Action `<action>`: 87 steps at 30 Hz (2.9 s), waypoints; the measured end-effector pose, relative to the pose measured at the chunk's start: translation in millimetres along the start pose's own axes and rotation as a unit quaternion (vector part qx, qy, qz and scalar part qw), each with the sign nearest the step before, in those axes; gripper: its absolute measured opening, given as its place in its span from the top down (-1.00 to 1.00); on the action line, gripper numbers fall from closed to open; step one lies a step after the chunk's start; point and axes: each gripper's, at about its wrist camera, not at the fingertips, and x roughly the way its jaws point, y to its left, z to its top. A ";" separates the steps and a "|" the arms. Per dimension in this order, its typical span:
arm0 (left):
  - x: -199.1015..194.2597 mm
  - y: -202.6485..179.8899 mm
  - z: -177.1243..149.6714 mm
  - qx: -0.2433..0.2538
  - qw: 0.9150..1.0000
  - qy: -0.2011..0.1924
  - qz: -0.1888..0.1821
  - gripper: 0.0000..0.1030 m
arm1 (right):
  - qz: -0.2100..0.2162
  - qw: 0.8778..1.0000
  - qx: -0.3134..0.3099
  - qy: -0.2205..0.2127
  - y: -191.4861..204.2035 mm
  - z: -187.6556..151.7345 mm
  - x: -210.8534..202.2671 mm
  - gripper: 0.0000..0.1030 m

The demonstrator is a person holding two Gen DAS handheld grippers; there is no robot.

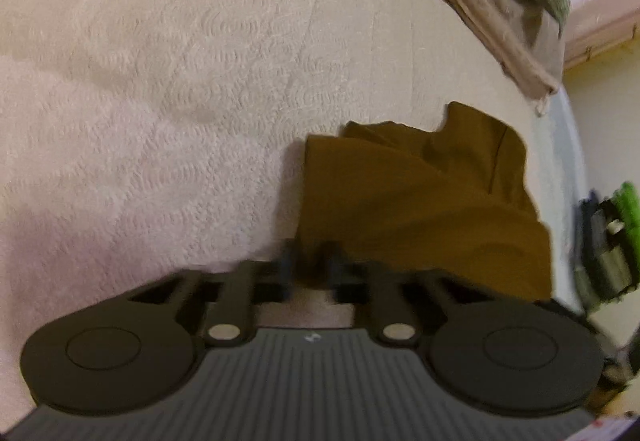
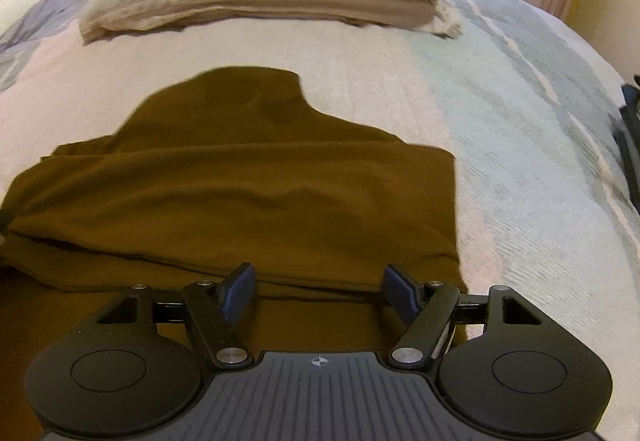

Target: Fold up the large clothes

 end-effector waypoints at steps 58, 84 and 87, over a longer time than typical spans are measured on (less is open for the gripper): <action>-12.2 -105.3 -57.6 0.232 0.970 -0.060 0.040 0.66 | 0.223 0.975 0.018 -0.008 50.9 23.8 -0.4 -0.32; 37.7 -40.1 6.5 0.097 0.994 -0.046 0.002 0.88 | 0.224 0.975 0.000 0.011 55.4 42.5 55.6 0.23; 25.5 -48.1 10.6 0.111 0.992 -0.058 0.031 0.71 | 0.174 0.984 0.025 0.000 6.3 42.9 46.3 0.20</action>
